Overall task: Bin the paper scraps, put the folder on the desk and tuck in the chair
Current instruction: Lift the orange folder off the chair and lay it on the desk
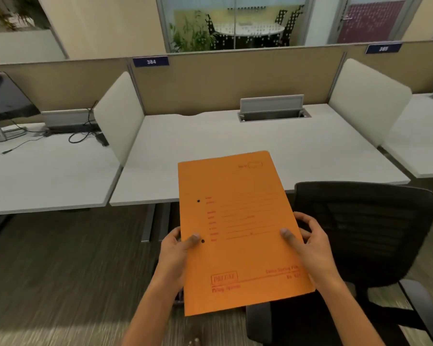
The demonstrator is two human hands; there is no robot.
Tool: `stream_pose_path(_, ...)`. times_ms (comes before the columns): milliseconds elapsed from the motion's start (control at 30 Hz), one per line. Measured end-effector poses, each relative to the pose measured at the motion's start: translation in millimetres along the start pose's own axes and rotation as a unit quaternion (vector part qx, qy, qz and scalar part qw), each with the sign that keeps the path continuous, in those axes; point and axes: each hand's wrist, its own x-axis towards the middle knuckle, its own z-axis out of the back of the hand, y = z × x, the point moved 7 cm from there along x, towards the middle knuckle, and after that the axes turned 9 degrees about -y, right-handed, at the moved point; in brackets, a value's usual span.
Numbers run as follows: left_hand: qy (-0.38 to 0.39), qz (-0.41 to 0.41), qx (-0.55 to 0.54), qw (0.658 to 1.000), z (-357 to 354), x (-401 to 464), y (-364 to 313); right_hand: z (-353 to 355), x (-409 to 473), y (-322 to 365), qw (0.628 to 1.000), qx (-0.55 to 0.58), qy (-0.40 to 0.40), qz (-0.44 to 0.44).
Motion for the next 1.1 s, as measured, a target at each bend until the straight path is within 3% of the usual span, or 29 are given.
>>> stream_pose_path(467, 0.073, 0.014, 0.034, 0.997, 71, 128, -64, -147, 44, 9, 0.998, -0.022, -0.029, -0.050)
stream_pose_path(733, 0.071, 0.006, -0.014, 0.997, 77, 148, -87, -181, 74, 40, 0.999, -0.030, -0.012, -0.033)
stream_pose_path(1100, 0.082, -0.073, -0.008, 0.994, 50, 193, -150, -209, 126, 68, 0.999, -0.012, -0.028, -0.029)
